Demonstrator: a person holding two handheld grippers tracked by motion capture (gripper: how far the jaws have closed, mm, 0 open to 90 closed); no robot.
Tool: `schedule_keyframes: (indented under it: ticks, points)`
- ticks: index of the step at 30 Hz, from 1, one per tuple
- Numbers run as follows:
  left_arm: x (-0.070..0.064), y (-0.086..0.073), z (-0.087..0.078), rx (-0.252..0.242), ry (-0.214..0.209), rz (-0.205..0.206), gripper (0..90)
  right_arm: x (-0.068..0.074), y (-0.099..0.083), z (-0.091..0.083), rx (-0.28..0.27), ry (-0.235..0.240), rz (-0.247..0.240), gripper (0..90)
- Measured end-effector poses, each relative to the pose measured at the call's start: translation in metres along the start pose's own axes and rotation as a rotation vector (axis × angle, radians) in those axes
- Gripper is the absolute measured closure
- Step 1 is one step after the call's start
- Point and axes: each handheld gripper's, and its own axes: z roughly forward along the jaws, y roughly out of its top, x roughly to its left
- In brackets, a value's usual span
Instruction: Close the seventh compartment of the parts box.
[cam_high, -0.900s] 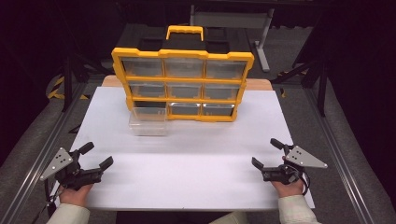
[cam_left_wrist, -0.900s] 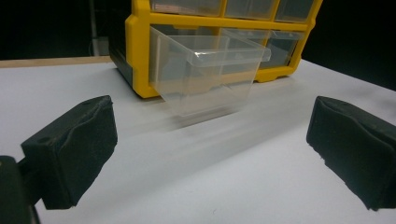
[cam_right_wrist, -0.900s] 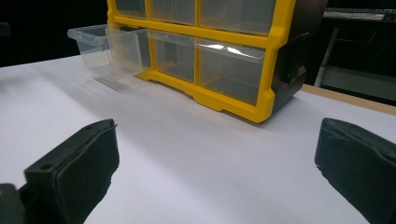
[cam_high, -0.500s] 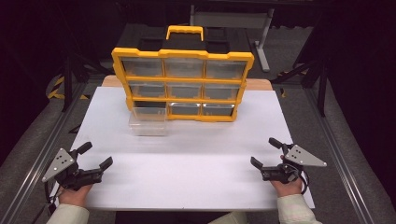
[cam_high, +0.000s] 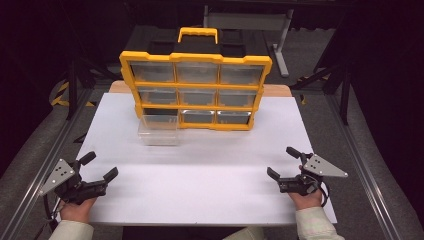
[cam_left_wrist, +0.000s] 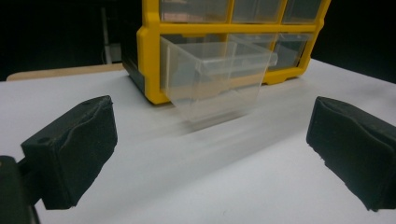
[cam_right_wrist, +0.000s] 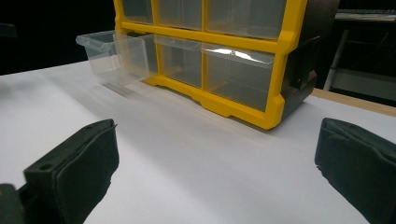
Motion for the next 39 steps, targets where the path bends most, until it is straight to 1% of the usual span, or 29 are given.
schedule_keyframes:
  ticks: [3, 5, 7, 9, 12, 17, 19, 22, 25, 27, 30, 31, 34, 36, 39]
  points:
    - [0.000, 0.007, 0.002, 0.002, -0.008, 0.016, 2.4, 0.000, 0.000, 0.000, 0.005, -0.001, -0.001, 0.2]
    - [0.000, 0.009, 0.003, 0.000, -0.007, 0.012, 2.4, 0.000, 0.000, 0.000, 0.004, 0.001, 0.000, 0.2]
    - [0.001, 0.013, 0.003, -0.004, -0.018, -0.011, 2.5, 0.000, 0.000, 0.000, 0.003, 0.000, 0.002, 0.2]
    - [0.001, 0.017, 0.003, -0.016, -0.024, -0.016, 2.6, 0.001, 0.000, 0.001, 0.008, 0.003, 0.001, 0.2]
    - [-0.001, 0.021, 0.002, -0.024, -0.024, -0.007, 2.7, 0.001, -0.001, 0.001, 0.011, 0.004, 0.000, 0.2]
    - [-0.003, 0.022, 0.004, -0.012, -0.017, 0.016, 2.8, 0.000, -0.001, 0.001, 0.010, 0.002, 0.001, 0.2]
    - [-0.003, 0.022, 0.005, -0.004, -0.012, 0.021, 3.0, 0.000, -0.001, 0.001, 0.009, 0.003, 0.000, 0.2]
    - [-0.004, 0.024, 0.006, -0.006, -0.015, 0.020, 4.2, 0.000, -0.001, 0.002, 0.009, 0.006, 0.002, 0.2]
    - [-0.006, 0.026, 0.009, -0.009, -0.029, 0.025, 5.8, 0.000, -0.001, 0.002, 0.011, 0.007, 0.004, 0.2]
    - [-0.008, 0.028, 0.013, -0.002, -0.051, 0.021, 7.0, 0.001, -0.001, 0.002, 0.012, 0.007, 0.003, 0.3]
    - [-0.011, 0.032, 0.020, -0.002, -0.068, 0.021, 7.3, 0.000, -0.001, 0.002, 0.011, 0.007, 0.001, 0.3]
    - [-0.011, 0.032, 0.020, -0.002, -0.068, 0.021, 7.3, 0.000, -0.001, 0.002, 0.011, 0.007, 0.001, 0.3]
    - [-0.014, 0.037, 0.026, -0.003, -0.088, 0.024, 7.2, 0.000, -0.001, 0.002, 0.011, 0.007, 0.004, 0.3]
    - [-0.017, 0.042, 0.032, -0.012, -0.102, 0.014, 7.1, 0.000, -0.001, 0.003, 0.014, 0.008, 0.004, 0.3]
    - [-0.021, 0.047, 0.039, -0.007, -0.121, 0.013, 7.1, 0.000, -0.001, 0.003, 0.014, 0.010, 0.006, 0.4]
